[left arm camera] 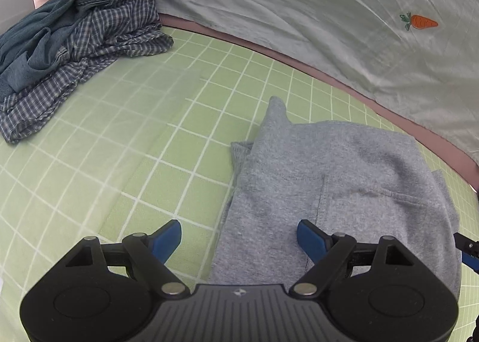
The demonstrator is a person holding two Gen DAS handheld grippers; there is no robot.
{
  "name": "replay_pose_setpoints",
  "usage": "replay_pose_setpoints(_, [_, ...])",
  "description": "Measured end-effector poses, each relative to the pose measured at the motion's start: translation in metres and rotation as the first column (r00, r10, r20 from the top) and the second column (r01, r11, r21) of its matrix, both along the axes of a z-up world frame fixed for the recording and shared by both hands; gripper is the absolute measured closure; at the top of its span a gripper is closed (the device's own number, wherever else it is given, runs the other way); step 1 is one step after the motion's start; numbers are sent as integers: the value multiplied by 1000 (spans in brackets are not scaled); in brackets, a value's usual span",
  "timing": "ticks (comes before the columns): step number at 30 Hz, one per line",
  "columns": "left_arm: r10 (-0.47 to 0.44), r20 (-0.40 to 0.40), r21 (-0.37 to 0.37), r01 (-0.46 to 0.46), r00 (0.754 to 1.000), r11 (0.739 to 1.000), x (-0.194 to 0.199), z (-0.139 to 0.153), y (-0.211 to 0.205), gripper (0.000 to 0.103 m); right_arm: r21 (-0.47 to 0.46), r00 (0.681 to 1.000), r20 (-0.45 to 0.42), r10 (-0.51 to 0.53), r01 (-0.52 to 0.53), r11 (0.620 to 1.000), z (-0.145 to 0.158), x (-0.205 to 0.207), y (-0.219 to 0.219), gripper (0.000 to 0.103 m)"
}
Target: Fold clothes
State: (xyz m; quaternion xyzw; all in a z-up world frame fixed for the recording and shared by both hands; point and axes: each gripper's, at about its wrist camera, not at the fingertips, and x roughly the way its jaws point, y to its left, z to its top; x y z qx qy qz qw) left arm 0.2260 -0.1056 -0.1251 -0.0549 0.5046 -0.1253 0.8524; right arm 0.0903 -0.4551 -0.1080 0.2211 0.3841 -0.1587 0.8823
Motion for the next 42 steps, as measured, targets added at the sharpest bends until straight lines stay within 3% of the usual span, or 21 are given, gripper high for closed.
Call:
replay_pose_setpoints(3, [-2,2,12,2,1000,1000,4,-2,-5,18,-14,1000,30,7,-7,1000,2,9,-5,31])
replay_pose_setpoints(5, [0,2,20,0,1000,1000,7,-3,-7,18,-25,999,39,36,-35,999,4,19,-9,46])
replay_pose_setpoints(9, [13,3,34,-13,1000,999,13,-5,-12,17,-65,997,30,76,-74,995,2,38,-10,65])
replay_pose_setpoints(10, [18,4,39,-18,1000,999,14,-6,-13,17,-84,996,26,81,-79,993,1,41,-10,81])
replay_pose_setpoints(11, [22,6,44,-23,1000,999,16,-7,-14,17,-101,996,29,85,-82,992,1,42,-10,89])
replay_pose_setpoints(15, [41,9,47,-41,999,998,18,-11,-15,17,-113,991,107,73,-61,992,11,31,-16,96])
replay_pose_setpoints(19, [52,2,48,-52,999,997,19,-16,-15,16,42,980,188,-61,54,998,12,14,-49,96])
replay_pose_setpoints(20, [55,-2,47,-55,998,997,20,-17,-14,16,92,979,175,-101,86,992,4,13,-57,96])
replay_pose_setpoints(22, [54,-3,40,-54,999,998,20,-16,-12,17,98,988,82,-131,122,988,-13,19,-63,95])
replay_pose_setpoints(24, [43,-10,29,-42,999,999,20,-15,-10,17,64,991,21,-130,128,990,-22,21,-60,84])
replay_pose_setpoints(26, [23,-24,7,-23,999,1000,21,-16,-8,17,110,991,32,-128,123,986,-24,15,-58,45])
replay_pose_setpoints(28, [5,-34,-18,-5,999,1000,20,-16,-7,17,178,991,53,-123,112,978,-26,9,-57,23])
replay_pose_setpoints(30, [1,-33,-28,-2,999,1000,18,-16,-9,17,233,996,54,-77,62,970,-30,7,-51,20])
replay_pose_setpoints(33, [5,-49,-46,-8,999,999,20,-18,-10,17,242,999,33,18,-25,970,-36,11,-35,19])
replay_pose_setpoints(40, [13,-124,-153,-32,992,988,24,-24,4,16,265,998,15,53,-55,963,-46,23,-13,3])
replay_pose_setpoints(42, [-16,-110,-183,-4,994,983,22,-19,10,15,265,998,11,63,-64,962,-47,26,-12,1])
